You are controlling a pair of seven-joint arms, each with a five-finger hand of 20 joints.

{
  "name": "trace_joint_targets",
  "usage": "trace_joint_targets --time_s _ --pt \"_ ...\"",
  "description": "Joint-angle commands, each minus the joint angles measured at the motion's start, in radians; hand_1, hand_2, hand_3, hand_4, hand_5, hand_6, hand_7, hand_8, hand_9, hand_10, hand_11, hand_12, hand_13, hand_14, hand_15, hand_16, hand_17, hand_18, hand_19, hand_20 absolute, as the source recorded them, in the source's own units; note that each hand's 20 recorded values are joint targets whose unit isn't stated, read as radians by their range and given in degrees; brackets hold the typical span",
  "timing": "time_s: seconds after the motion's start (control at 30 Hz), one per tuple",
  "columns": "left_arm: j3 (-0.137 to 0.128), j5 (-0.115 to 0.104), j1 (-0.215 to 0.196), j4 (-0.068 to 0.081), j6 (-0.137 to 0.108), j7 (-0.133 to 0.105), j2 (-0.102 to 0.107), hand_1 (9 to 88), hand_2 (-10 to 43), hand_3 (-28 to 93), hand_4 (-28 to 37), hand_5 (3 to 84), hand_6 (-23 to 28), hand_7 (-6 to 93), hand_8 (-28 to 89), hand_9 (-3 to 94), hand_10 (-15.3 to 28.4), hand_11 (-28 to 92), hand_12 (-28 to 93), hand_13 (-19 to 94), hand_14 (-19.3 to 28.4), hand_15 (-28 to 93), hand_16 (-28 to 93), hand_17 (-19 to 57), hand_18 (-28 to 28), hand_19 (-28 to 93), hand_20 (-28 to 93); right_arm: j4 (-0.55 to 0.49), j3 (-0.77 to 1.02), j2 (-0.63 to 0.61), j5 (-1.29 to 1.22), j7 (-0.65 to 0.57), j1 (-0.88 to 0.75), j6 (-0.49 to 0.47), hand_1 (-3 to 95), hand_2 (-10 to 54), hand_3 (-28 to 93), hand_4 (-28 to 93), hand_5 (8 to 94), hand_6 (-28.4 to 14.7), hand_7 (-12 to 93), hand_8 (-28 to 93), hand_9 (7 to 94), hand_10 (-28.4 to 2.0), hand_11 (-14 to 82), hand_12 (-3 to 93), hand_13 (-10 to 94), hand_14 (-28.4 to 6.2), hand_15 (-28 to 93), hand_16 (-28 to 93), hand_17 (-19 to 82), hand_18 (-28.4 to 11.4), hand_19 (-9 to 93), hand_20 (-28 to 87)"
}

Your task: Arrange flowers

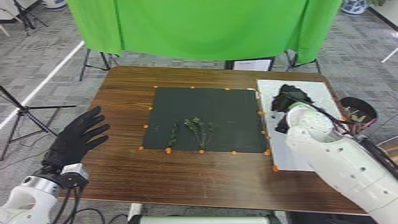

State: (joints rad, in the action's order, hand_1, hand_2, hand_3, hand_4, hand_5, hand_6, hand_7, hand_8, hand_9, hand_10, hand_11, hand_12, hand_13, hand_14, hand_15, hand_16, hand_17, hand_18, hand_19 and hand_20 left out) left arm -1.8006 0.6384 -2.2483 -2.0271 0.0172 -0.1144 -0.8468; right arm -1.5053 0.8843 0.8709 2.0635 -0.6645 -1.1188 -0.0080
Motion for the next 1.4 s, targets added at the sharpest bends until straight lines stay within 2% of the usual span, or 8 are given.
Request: trace_joint_targets --time_s 0.03,0.43,0.87,1.03,1.1,1.17,1.33,1.4 --pt "0.003 -0.004 -0.009 -0.005 -0.011 0.001 -0.005 24.9 -5.6 70 -28.3 21.2 3.7 19.9 -11 15.5 10.2 18 19 12 13.4 29 1 -12.1 20.2 39 10 -0.14 0.055 -0.018 -0.033 0.027 -0.028 0.056 43.7 -9.5 85 -26 78.0 -0.2 48 19 84.5 -9.0 60.6 39.1 78 -7.3 83 33 48 -19.2 93 70" --pt "0.004 -0.002 0.008 0.007 0.008 0.014 -0.011 24.6 -5.4 70 -28.3 21.2 3.6 19.7 -11 15.5 10.2 18 19 12 13.4 29 1 -12.1 20.2 39 10 -0.329 0.101 0.072 -0.079 0.011 -0.191 0.065 43.6 -9.5 85 -26 78.1 0.1 48 19 84.6 -8.4 60.7 39.2 79 -7.1 83 33 49 -19.1 93 71" --pt "0.004 -0.005 0.007 0.008 0.008 0.015 -0.007 24.7 -5.4 70 -28.3 21.2 3.6 19.7 -11 15.5 10.2 18 19 12 13.5 29 1 -12.1 20.3 39 10 -0.326 0.052 0.068 0.04 0.021 -0.268 0.043 43.7 -9.5 84 -26 77.8 0.1 48 19 84.3 -8.3 60.6 39.4 79 -6.9 83 33 49 -19.0 93 71" --pt "-0.001 -0.006 0.0 0.006 0.008 0.012 -0.004 24.6 -5.3 70 -28.3 21.2 3.6 19.7 -11 15.5 10.1 18 19 12 13.4 29 1 -12.1 20.3 39 10 -0.34 0.035 0.036 0.284 0.005 -0.258 0.08 39.9 -9.5 83 -26 77.6 0.5 48 18 84.2 -8.6 60.6 39.3 79 -7.1 83 34 49 -19.3 93 71" --pt "-0.002 -0.005 0.0 0.007 0.009 0.015 -0.006 24.6 -5.3 70 -28.3 21.2 3.6 19.7 -11 15.5 10.1 18 19 12 13.5 29 1 -12.1 20.2 39 10 -0.367 0.052 0.025 0.273 0.004 -0.26 0.075 32.2 -9.5 82 -28 78.6 0.9 47 14 84.5 -8.7 60.5 39.1 79 -7.4 83 33 49 -19.8 93 72" --pt "-0.001 -0.004 0.001 0.009 0.012 0.014 -0.005 24.5 -5.3 70 -28.3 21.2 3.6 19.7 -11 15.6 10.1 18 19 12 13.5 29 1 -12.1 20.2 39 10 -0.388 0.063 0.011 0.26 0.001 -0.257 0.076 27.6 -9.5 84 -28 79.4 1.1 50 -5 84.7 -8.8 60.5 39.4 79 -7.6 83 33 49 -20.2 93 72" --pt "0.001 -0.002 0.002 0.009 0.014 0.017 -0.005 24.6 -5.3 70 -28.3 21.2 3.6 19.7 -11 15.5 10.2 18 19 12 13.5 29 1 -12.1 20.2 39 10 -0.403 0.081 -0.005 0.247 -0.034 -0.249 -0.034 26.9 -9.5 84 -28 79.0 0.8 51 -10 83.8 -9.5 60.2 39.9 79 -7.9 83 34 49 -20.2 93 72" --pt "0.001 -0.002 0.002 0.009 0.016 0.018 -0.005 24.6 -5.3 70 -28.3 21.2 3.6 19.8 -11 15.5 10.2 18 19 12 13.5 29 1 -12.1 20.2 39 10 -0.393 0.079 -0.007 0.236 -0.044 -0.246 -0.072 28.0 -9.5 84 -28 77.5 0.7 49 1 82.9 -9.6 59.9 40.4 78 -8.1 83 34 48 -20.2 93 71"
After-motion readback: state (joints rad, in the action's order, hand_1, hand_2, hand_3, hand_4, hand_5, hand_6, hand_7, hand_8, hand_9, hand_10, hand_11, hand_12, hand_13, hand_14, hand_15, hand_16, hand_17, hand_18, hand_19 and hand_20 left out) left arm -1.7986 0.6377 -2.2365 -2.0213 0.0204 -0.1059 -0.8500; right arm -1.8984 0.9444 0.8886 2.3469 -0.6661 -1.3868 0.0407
